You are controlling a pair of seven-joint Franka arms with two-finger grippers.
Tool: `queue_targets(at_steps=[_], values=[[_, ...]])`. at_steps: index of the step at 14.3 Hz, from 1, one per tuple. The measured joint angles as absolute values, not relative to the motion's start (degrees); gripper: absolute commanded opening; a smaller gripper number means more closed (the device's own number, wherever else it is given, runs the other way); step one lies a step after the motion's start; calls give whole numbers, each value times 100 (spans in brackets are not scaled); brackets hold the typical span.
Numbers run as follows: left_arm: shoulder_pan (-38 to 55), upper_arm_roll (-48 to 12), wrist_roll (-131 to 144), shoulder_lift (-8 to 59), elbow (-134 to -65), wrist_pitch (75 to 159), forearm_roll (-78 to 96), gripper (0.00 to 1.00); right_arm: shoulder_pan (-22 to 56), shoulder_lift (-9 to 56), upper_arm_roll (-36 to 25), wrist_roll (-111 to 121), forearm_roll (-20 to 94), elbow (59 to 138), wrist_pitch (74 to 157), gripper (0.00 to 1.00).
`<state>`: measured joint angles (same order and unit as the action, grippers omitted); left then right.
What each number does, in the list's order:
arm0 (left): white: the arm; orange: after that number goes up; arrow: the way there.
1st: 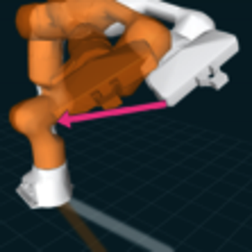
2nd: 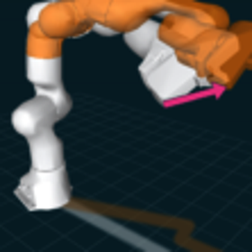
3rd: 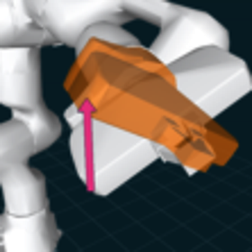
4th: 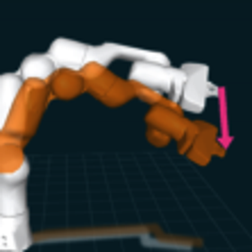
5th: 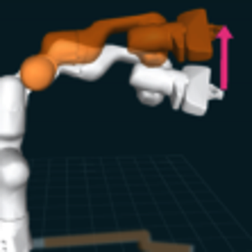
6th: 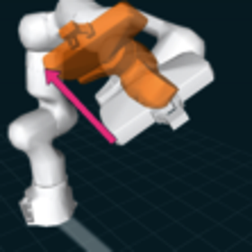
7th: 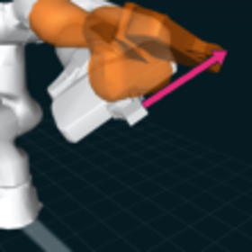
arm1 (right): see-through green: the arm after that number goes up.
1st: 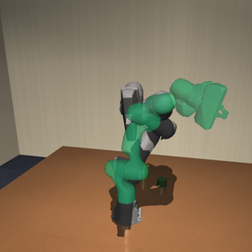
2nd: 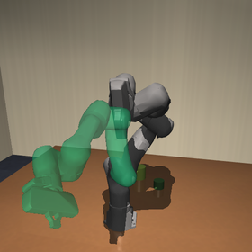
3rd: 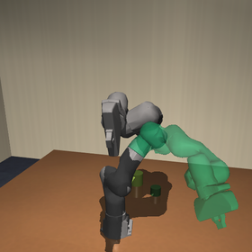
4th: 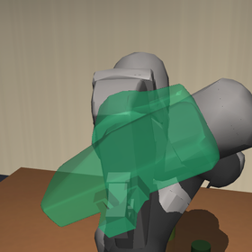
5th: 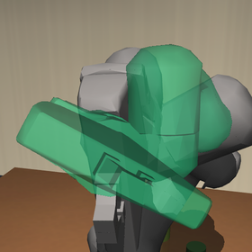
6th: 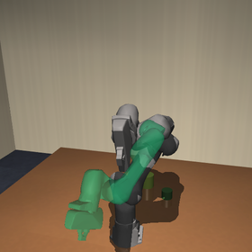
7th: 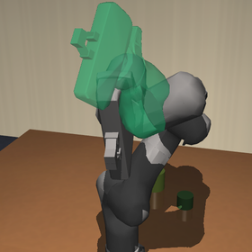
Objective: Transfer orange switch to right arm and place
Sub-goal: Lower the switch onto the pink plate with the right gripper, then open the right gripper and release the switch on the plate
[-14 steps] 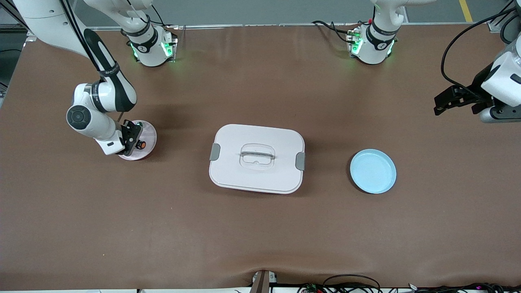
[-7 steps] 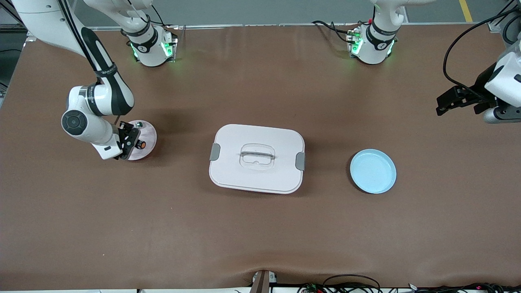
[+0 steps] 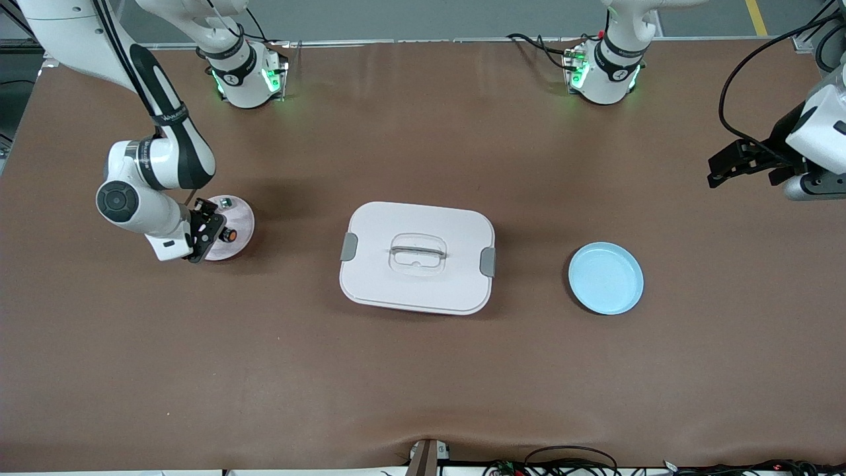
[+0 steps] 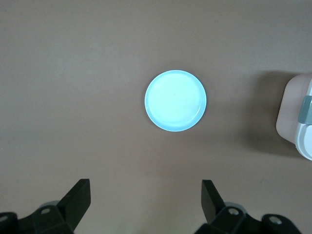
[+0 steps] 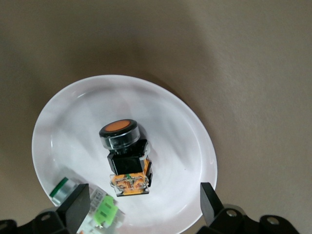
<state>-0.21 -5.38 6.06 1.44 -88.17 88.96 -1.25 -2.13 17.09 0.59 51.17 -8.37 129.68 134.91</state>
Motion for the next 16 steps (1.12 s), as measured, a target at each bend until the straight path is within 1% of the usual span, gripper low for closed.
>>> queue_targets(at_steps=[2, 7, 12, 16], values=[[-21, -538, 606, 144, -8817, 8896, -125, 100, -203, 1701, 78, 4433, -841, 12968, 13373, 100], [-25, -537, 606, 144, -8817, 8906, -125, 100, -210, 1542, 81, 3594, -841, 12973, 13322, 100], [-25, -537, 606, 145, -8817, 8908, -125, 100, -217, 1179, 78, 1719, -845, 13084, 13268, 100], [-30, -532, 606, 147, -8817, 8912, -125, 100, -279, 788, 66, 1372, -845, 13115, 13289, 100]])
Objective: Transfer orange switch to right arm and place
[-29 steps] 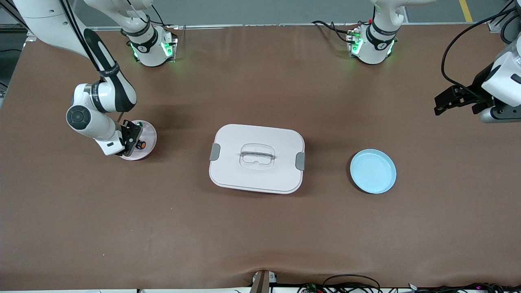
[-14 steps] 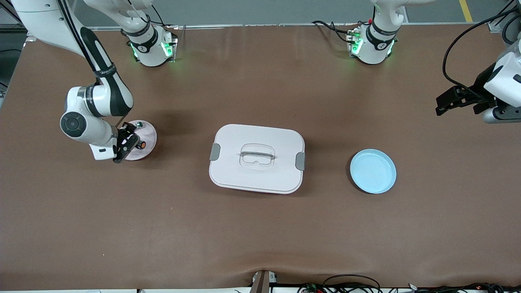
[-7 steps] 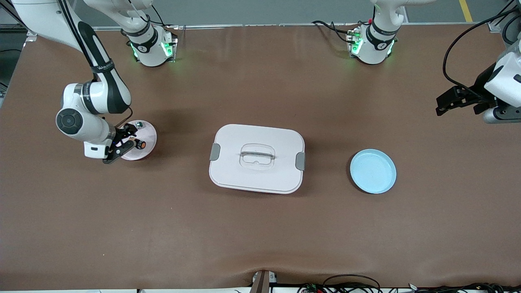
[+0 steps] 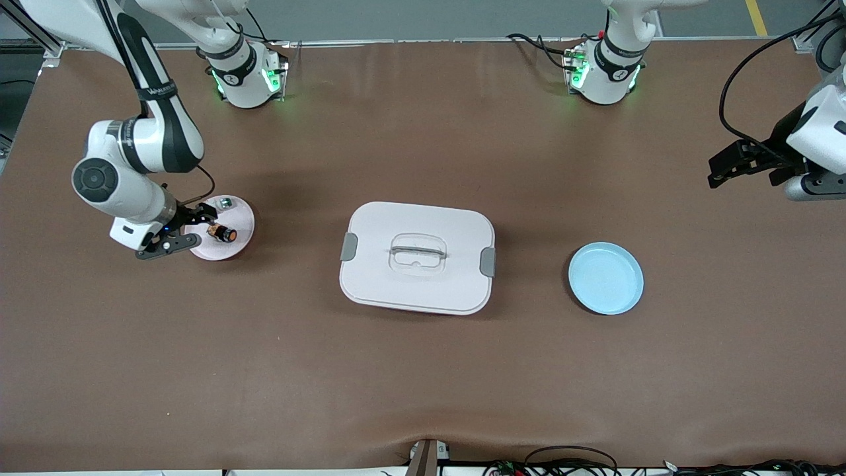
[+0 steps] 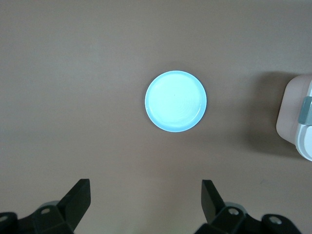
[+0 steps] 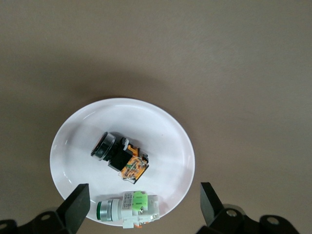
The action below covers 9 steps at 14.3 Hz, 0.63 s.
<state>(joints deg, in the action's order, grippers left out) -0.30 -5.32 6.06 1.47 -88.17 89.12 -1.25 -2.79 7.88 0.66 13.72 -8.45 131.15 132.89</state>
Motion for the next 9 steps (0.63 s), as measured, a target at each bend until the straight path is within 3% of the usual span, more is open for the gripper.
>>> queue_targets(at_steps=[9], values=[[-27, -531, 591, 192, -8735, 8923, -125, 100, -350, -94, 25, 1249, -478, 12962, 12963, 100]])
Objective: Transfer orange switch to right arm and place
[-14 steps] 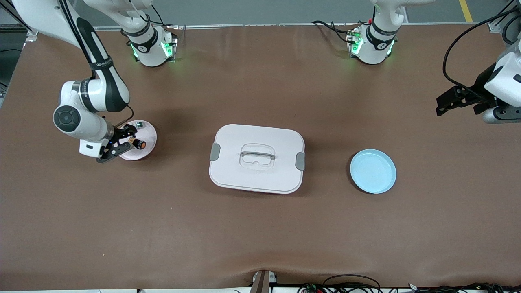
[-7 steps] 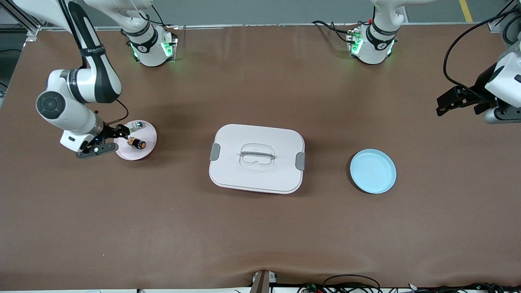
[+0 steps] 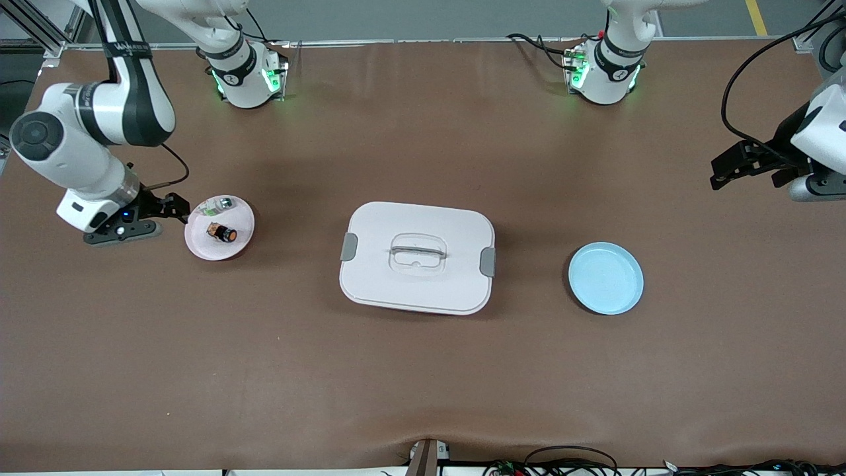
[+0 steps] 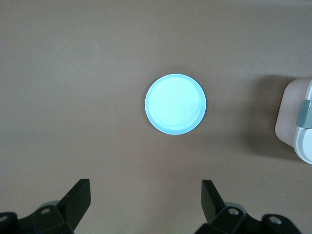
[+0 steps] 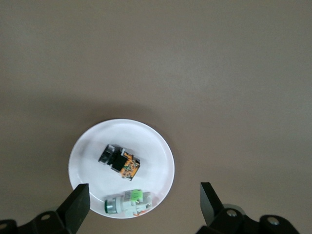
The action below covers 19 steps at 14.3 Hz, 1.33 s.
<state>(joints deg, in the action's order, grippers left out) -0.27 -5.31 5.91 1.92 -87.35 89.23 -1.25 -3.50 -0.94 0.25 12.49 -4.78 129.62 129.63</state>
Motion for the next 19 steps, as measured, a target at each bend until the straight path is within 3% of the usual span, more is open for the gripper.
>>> queue_targets(at_steps=[8, 19], values=[[-37, -533, 347, 194, -8910, 8838, -125, 100, -332, -167, 76, 1249, -276, 11363, 11228, 100], [-59, -527, 344, 174, -8874, 8839, -125, 100, -324, -176, 102, 699, -266, 10205, 9609, 100]])
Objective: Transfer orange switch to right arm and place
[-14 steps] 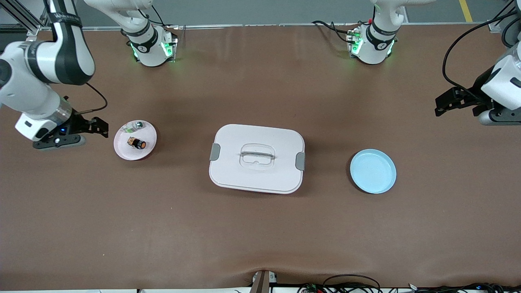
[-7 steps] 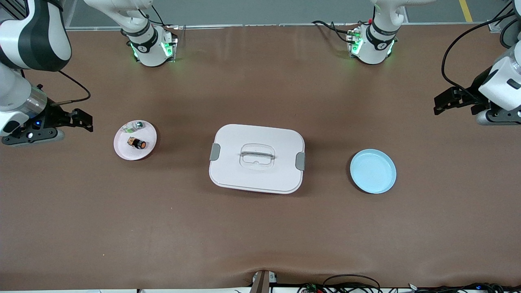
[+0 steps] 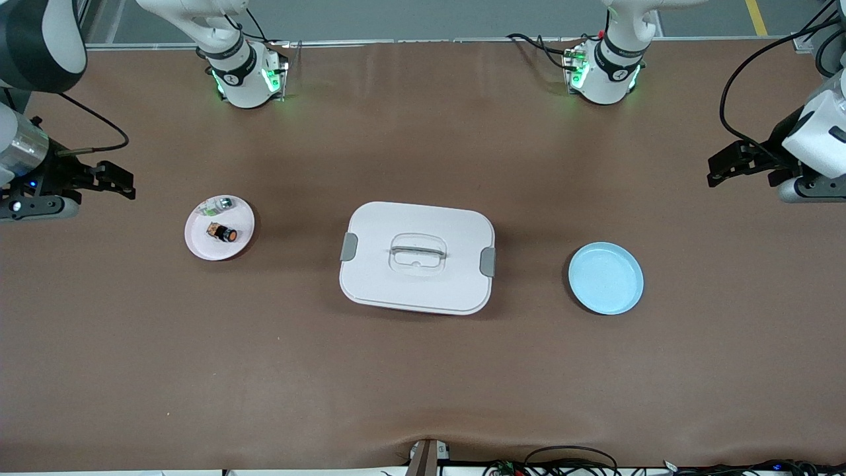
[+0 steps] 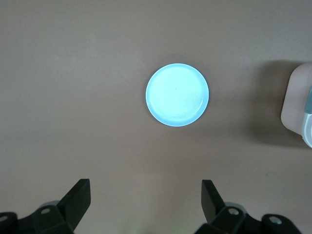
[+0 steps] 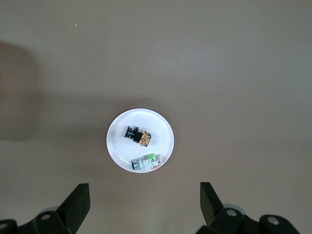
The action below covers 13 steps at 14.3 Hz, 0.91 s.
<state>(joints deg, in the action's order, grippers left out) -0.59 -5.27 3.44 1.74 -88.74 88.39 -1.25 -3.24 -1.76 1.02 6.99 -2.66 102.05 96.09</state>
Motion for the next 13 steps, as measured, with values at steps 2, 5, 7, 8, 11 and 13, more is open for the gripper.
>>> queue_targets(at_steps=[2, 5, 7, 8, 11, 13], values=[[-48, -537, 344, 180, -8866, 8839, -125, 100, -324, -239, 102, 637, -242, 10034, 9437, 100], [-49, -537, 344, 181, -8860, 8839, -125, 100, -322, -474, 91, 446, -226, 9988, 9228, 100], [-53, -536, 344, 182, -8860, 8836, -125, 100, -290, -612, 72, 358, -224, 9988, 9134, 100], [-57, -533, 344, 183, -8860, 8835, -124, 100, -265, -671, 47, 341, -223, 9988, 9103, 100], [-76, -517, 344, 184, -8860, 8833, -124, 100, -231, -801, -33, 315, -163, 9989, 9013, 100], [-77, -515, 344, 185, -8860, 8832, -124, 100, -231, -856, -80, 315, -31, 9991, 8963, 100]])
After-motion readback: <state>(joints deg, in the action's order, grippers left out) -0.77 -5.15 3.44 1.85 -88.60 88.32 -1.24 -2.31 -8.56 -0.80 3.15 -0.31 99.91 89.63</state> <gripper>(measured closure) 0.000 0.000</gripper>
